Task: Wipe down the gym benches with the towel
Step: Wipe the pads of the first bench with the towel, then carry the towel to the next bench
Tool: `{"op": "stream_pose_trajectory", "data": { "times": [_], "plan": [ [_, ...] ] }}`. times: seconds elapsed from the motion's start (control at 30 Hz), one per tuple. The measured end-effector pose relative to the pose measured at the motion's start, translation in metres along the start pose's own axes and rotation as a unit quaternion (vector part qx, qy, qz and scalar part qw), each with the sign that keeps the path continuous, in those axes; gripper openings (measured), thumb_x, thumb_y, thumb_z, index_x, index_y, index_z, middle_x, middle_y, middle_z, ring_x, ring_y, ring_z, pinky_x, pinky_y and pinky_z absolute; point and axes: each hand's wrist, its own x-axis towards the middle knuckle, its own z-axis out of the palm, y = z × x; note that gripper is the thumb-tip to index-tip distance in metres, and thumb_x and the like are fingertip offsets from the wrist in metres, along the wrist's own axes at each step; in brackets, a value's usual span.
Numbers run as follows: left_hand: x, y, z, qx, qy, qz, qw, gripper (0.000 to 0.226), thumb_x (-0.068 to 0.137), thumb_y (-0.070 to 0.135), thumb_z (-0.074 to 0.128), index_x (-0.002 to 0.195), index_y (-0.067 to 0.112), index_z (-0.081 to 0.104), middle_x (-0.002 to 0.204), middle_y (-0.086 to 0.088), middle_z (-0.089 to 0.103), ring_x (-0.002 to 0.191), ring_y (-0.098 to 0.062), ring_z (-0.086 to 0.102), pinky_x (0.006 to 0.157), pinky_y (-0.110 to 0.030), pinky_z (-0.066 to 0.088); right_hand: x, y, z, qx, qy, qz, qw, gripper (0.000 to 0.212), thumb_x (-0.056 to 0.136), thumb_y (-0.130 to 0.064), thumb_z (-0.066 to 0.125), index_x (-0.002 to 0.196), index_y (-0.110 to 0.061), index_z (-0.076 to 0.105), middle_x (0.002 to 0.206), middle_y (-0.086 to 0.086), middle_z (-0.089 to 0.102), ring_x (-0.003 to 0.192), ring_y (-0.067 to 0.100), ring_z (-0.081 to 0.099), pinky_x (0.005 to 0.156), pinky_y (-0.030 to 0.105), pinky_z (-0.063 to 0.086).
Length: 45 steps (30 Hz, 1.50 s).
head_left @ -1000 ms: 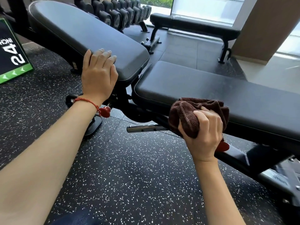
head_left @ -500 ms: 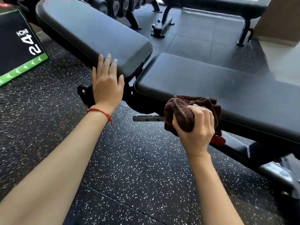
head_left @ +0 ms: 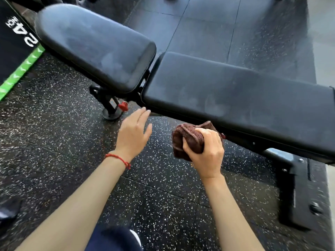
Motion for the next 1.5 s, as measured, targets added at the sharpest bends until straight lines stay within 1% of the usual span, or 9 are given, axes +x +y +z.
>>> {"op": "stream_pose_trajectory", "data": {
  "times": [0.1, 0.3, 0.6, 0.8, 0.97, 1.1, 1.3, 1.37, 1.5],
  "plan": [
    [-0.01, 0.031, -0.011, 0.01, -0.028, 0.057, 0.998, 0.041, 0.077, 0.002, 0.071, 0.115, -0.007, 0.059, 0.116, -0.025, 0.061, 0.109, -0.037, 0.058, 0.091, -0.05, 0.046, 0.003, -0.002, -0.032, -0.003, -0.021, 0.049, 0.999, 0.032, 0.08, -0.029, 0.07, 0.094, -0.001, 0.062, 0.091, 0.01, 0.065, 0.086, 0.019, 0.057, 0.088, 0.026, 0.044],
    [-0.029, 0.096, -0.037, 0.009, -0.061, 0.07, 0.996, 0.035, 0.08, 0.006, 0.069, 0.113, -0.005, 0.062, 0.113, -0.022, 0.063, 0.104, -0.034, 0.062, 0.086, -0.047, 0.049, 0.014, -0.009, -0.106, -0.013, -0.035, 0.113, 0.993, 0.037, 0.08, -0.031, 0.069, 0.093, 0.003, 0.064, 0.092, 0.014, 0.066, 0.087, 0.021, 0.059, 0.086, 0.032, 0.048],
    [-0.031, 0.234, -0.097, -0.012, -0.089, 0.101, 0.991, 0.035, 0.082, 0.009, 0.063, 0.113, -0.006, 0.061, 0.114, -0.022, 0.063, 0.105, -0.035, 0.061, 0.091, -0.046, 0.045, 0.034, -0.02, -0.251, -0.009, -0.015, 0.159, 0.987, 0.037, 0.081, -0.03, 0.069, 0.095, 0.004, 0.064, 0.093, 0.014, 0.066, 0.092, 0.018, 0.057, 0.088, 0.033, 0.049],
    [-0.033, 0.323, -0.123, -0.031, -0.105, 0.13, 0.985, 0.037, 0.086, 0.019, 0.051, 0.111, -0.006, 0.063, 0.112, -0.022, 0.064, 0.104, -0.034, 0.062, 0.088, -0.048, 0.048, 0.042, -0.02, -0.341, -0.037, -0.002, 0.212, 0.976, 0.039, 0.082, -0.032, 0.067, 0.094, 0.004, 0.065, 0.091, 0.013, 0.066, 0.088, 0.022, 0.06, 0.083, 0.035, 0.05],
    [-0.034, 0.376, -0.137, -0.051, -0.125, 0.162, 0.978, 0.036, 0.084, 0.015, 0.055, 0.112, -0.006, 0.062, 0.113, -0.022, 0.064, 0.105, -0.035, 0.061, 0.089, -0.048, 0.048, 0.041, -0.025, -0.401, -0.062, 0.032, 0.256, 0.964, 0.039, 0.082, -0.034, 0.066, 0.094, 0.002, 0.064, 0.091, 0.01, 0.065, 0.085, 0.022, 0.06, 0.082, 0.032, 0.051],
    [-0.029, 0.411, -0.145, -0.049, -0.147, 0.231, 0.96, 0.044, 0.087, 0.025, 0.04, 0.109, -0.005, 0.064, 0.11, -0.021, 0.065, 0.102, -0.034, 0.063, 0.086, -0.046, 0.05, 0.036, -0.032, -0.435, -0.085, 0.083, 0.313, 0.942, 0.038, 0.08, -0.036, 0.066, 0.094, -0.001, 0.064, 0.089, 0.009, 0.064, 0.082, 0.022, 0.06, 0.081, 0.03, 0.05],
    [-0.023, 0.46, -0.136, -0.051, -0.18, 0.32, 0.929, 0.044, 0.087, 0.026, 0.04, 0.109, -0.003, 0.064, 0.111, -0.019, 0.065, 0.103, -0.033, 0.063, 0.086, -0.046, 0.05, 0.026, -0.037, -0.475, -0.126, 0.169, 0.39, 0.896, 0.038, 0.079, -0.038, 0.065, 0.092, -0.002, 0.064, 0.085, 0.007, 0.063, 0.077, 0.021, 0.06, 0.076, 0.026, 0.049],
    [-0.021, 0.475, -0.128, -0.052, -0.19, 0.349, 0.916, 0.038, 0.086, 0.022, 0.049, 0.109, -0.004, 0.064, 0.111, -0.019, 0.065, 0.103, -0.033, 0.062, 0.087, -0.047, 0.049, 0.021, -0.036, -0.488, -0.147, 0.195, 0.413, 0.877, 0.036, 0.078, -0.036, 0.067, 0.091, -0.002, 0.064, 0.083, 0.007, 0.063, 0.075, 0.021, 0.06, 0.074, 0.025, 0.049],
    [-0.017, 0.508, -0.113, -0.06, -0.207, 0.407, 0.888, 0.038, 0.075, 0.007, 0.075, 0.11, -0.005, 0.063, 0.11, -0.02, 0.065, 0.102, -0.034, 0.063, 0.087, -0.048, 0.049, 0.008, -0.026, -0.513, -0.19, 0.222, 0.457, 0.84, 0.033, 0.068, -0.011, 0.084, 0.09, 0.0, 0.063, 0.083, 0.011, 0.063, 0.074, 0.026, 0.06, 0.074, 0.033, 0.051]
  ]
}}
